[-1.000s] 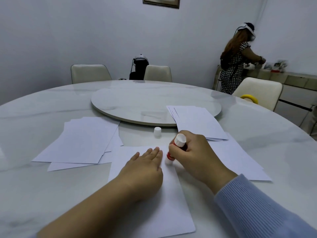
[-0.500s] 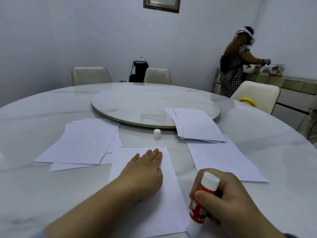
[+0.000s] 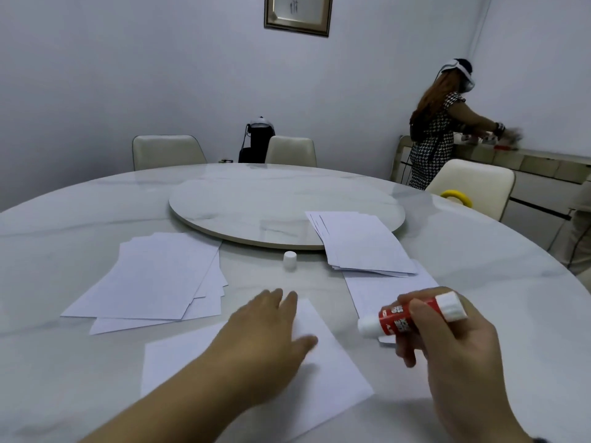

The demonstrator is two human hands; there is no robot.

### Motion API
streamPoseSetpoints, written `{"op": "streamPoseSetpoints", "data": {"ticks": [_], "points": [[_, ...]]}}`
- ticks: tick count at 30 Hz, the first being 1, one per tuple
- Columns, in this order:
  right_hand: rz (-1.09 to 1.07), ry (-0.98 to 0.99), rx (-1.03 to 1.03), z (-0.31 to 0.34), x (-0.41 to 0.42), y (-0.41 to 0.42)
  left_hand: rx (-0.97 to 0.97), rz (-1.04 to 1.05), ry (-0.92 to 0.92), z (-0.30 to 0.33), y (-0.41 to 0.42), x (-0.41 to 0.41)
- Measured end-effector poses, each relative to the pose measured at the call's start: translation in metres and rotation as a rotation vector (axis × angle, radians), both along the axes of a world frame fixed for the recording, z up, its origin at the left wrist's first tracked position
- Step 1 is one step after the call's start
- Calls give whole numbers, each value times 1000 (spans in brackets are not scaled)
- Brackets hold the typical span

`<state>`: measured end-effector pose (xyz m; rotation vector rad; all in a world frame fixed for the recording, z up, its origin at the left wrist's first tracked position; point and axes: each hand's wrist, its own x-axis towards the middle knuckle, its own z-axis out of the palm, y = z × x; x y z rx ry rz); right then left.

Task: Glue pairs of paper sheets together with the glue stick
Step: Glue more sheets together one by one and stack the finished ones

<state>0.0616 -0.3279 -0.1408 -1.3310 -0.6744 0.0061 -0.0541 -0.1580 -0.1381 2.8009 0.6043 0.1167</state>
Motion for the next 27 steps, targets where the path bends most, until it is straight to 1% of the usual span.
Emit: {"op": "streamPoseSetpoints", "data": {"ticks": [1, 2, 3, 6, 8, 10, 14, 18, 23, 27], "points": [[0, -31, -38, 3, 0, 5, 30, 4, 99, -5, 0, 2], [21, -69, -78, 7, 0, 10, 21, -15, 174, -7, 0, 3], [52, -112, -122, 11, 1, 15, -1, -40, 216, -7, 2, 2], [121, -230, -319, 16, 11, 33, -28, -104, 221, -7, 7, -3], [148, -256, -438, 15, 15, 46, -27, -105, 178, -11, 5, -5], [158, -258, -506, 11, 16, 57, -3, -100, 162, -14, 3, -6], [210, -266, -558, 4, 18, 65, 39, -99, 164, -16, 3, -6], [214, -344, -596, 10, 13, 54, 52, -99, 168, -17, 3, -6], [277, -425, -656, 18, -8, 28, 51, -97, 188, -17, 4, -5], [396, -365, -701, 20, -18, 7, 58, -102, 181, -18, 4, -6]]}}
